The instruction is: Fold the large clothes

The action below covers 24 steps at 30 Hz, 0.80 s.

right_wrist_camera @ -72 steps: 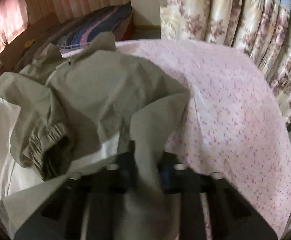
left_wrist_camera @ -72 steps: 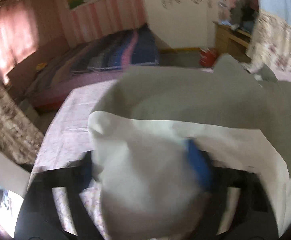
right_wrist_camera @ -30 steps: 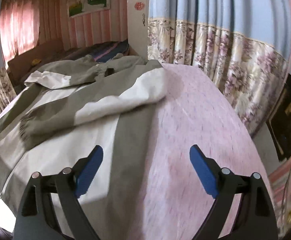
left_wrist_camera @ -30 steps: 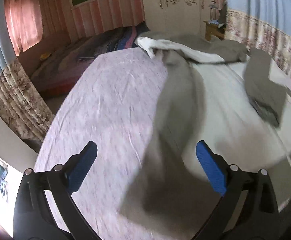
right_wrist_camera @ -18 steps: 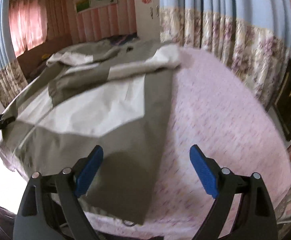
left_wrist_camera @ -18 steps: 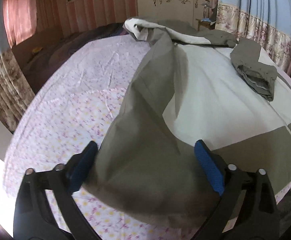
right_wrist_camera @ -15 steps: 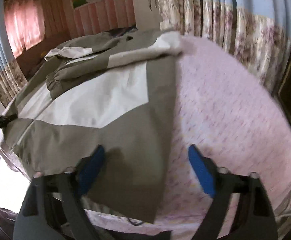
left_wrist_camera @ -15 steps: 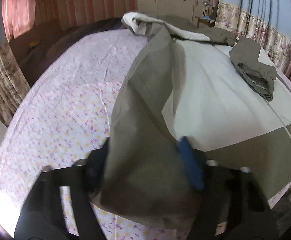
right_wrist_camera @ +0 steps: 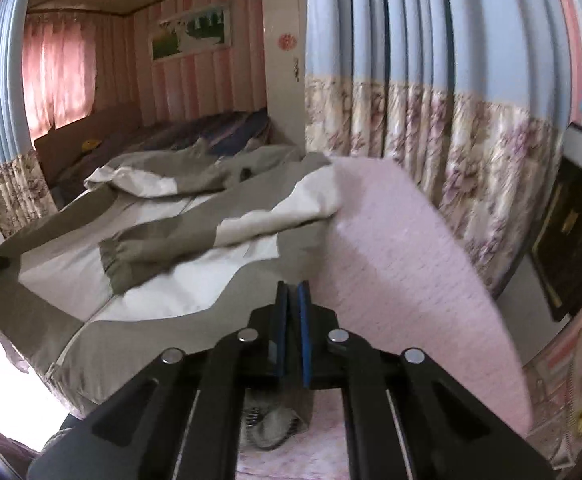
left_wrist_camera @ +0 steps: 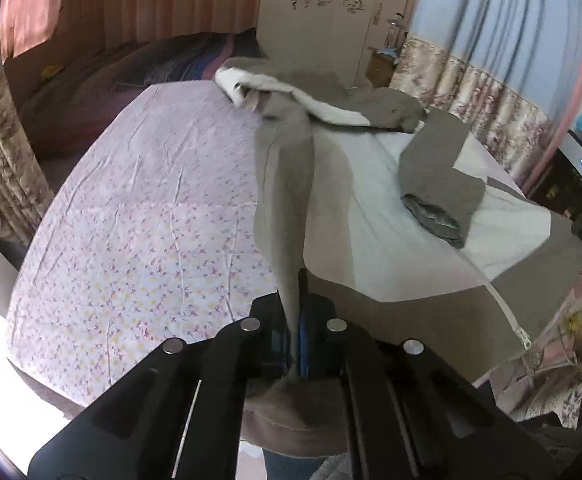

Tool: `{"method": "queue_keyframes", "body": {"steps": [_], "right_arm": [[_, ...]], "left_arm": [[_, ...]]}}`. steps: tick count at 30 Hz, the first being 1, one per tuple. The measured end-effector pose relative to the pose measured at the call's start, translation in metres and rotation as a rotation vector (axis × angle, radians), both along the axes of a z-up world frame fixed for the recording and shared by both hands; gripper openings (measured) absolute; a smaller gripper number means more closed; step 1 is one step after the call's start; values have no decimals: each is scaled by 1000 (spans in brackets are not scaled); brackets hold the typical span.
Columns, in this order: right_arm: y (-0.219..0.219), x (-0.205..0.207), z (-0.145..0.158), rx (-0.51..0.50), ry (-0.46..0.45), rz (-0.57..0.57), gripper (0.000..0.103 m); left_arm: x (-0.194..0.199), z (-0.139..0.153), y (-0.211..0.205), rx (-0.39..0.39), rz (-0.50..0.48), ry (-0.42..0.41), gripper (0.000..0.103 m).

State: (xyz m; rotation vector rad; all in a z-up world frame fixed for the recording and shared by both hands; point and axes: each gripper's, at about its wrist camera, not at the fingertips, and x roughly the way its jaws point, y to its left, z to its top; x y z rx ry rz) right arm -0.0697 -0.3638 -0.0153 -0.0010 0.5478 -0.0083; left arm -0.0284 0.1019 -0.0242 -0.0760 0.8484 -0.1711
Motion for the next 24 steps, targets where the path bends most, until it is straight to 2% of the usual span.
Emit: {"method": "queue_keyframes", "body": {"steps": [2, 3, 4, 5, 6, 7, 8, 10, 12, 13, 16, 19, 21, 24], "right_arm": [[-11, -5, 7, -29, -20, -64, 3], [-22, -8, 8, -15, -22, -99, 6], [-30, -9, 7, 6, -12, -116, 10], [-37, -7, 7, 33, 2, -123, 16], [-43, -5, 4, 60, 10, -133, 32], [-46, -3, 2, 72, 13, -143, 46], [-46, 1, 1, 80, 21, -145, 47], [-38, 12, 4, 72, 24, -126, 49], [-27, 22, 8, 71, 24, -107, 60], [-20, 30, 11, 72, 21, -92, 63], [7, 70, 27, 60, 21, -30, 69], [38, 129, 43, 67, 16, 40, 74], [58, 167, 45, 81, 35, 66, 74], [96, 214, 31, 84, 104, 104, 74]], "left_arm": [[-4, 0, 1, 0, 15, 19, 6], [-5, -4, 1, 35, 29, 32, 14], [-6, -7, 3, 72, 41, 45, 29], [-7, -12, 7, 109, 61, 53, 38], [-7, -15, 12, 120, 82, 55, 55], [-5, -18, 17, 126, 103, 61, 63], [-4, -19, 19, 131, 113, 61, 65], [3, -17, 23, 157, 135, 46, 78], [9, -12, 28, 159, 149, 13, 89], [15, -8, 29, 162, 151, -5, 93], [58, 6, 34, 197, 142, -67, 96], [115, 15, 39, 217, 133, -90, 98], [150, 17, 41, 227, 139, -97, 98], [182, 13, 41, 184, 132, -94, 98]]}}
